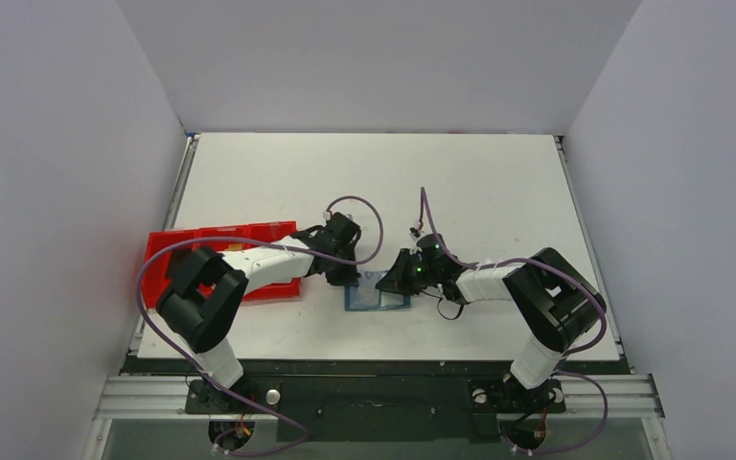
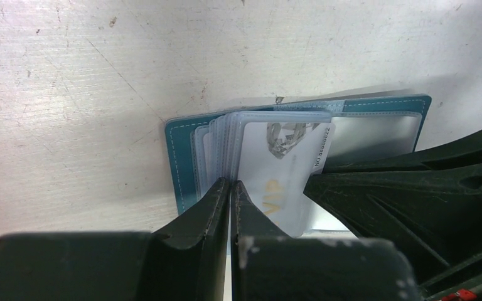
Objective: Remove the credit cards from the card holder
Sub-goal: Remove the credit card from the card holder.
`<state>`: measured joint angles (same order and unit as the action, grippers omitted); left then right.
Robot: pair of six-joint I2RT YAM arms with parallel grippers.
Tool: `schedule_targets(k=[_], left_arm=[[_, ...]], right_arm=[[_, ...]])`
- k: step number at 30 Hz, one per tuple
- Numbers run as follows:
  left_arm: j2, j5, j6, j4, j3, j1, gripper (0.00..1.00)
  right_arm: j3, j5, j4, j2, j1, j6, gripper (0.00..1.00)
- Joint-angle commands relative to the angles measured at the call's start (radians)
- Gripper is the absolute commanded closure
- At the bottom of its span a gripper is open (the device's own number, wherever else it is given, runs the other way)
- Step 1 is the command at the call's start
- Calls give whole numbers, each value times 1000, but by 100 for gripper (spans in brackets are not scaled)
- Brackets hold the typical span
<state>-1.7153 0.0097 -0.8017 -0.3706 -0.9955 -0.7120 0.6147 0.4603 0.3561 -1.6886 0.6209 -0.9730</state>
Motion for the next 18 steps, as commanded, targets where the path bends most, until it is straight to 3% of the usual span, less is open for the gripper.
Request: schedule_targets(k=[1, 13, 18], left_arm=[[-68, -26, -5, -26, 50, -25, 100], [-60, -27, -1, -25, 66, -18, 100], [-62, -15, -3, -16, 67, -21, 100]], right_arm=[[-10, -33, -14, 52, 6, 54, 100], [-26, -32, -40, 80, -22, 76, 100], [-15, 52, 45, 38, -22, 27, 100]])
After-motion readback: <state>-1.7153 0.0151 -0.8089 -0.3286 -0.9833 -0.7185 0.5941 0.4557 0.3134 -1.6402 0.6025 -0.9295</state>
